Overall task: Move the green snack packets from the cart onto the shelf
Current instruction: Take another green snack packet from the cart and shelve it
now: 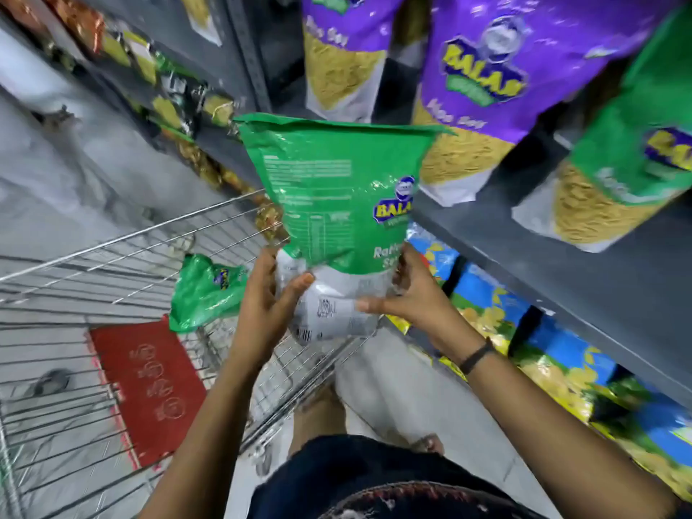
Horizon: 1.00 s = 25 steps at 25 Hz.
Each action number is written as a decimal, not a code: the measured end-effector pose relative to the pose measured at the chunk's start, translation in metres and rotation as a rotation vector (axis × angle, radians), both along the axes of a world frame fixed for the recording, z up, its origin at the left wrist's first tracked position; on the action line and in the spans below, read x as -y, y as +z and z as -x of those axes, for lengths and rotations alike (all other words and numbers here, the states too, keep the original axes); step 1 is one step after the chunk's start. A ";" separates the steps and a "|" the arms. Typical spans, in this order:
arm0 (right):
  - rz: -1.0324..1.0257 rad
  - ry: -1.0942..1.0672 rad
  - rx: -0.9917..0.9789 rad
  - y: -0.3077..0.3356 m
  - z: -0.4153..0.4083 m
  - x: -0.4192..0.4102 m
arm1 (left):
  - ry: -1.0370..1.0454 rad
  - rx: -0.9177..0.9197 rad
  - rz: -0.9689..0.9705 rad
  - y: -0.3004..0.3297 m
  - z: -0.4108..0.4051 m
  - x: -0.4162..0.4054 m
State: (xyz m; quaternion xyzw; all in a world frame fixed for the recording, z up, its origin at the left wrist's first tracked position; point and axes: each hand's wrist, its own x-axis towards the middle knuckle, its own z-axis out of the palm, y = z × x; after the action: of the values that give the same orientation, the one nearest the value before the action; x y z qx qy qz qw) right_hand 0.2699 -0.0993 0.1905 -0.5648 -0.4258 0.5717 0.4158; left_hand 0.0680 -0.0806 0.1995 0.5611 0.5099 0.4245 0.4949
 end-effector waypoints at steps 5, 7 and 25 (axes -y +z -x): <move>-0.129 -0.246 0.158 0.047 -0.103 0.115 | -0.215 0.014 -0.129 0.040 -0.107 0.068; -0.181 -0.403 0.285 0.064 -0.163 0.165 | -0.369 0.035 -0.165 0.052 -0.174 0.086; -0.118 -1.065 0.121 0.031 -0.314 0.198 | -0.457 0.069 -0.052 0.017 -0.463 0.107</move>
State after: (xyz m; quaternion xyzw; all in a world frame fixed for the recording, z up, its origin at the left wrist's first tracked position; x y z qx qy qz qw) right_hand 0.5837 -0.2971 0.2219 -0.7100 -0.1350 0.2234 0.6540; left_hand 0.5310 -0.1878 0.2167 0.6598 0.3412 0.3332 0.5807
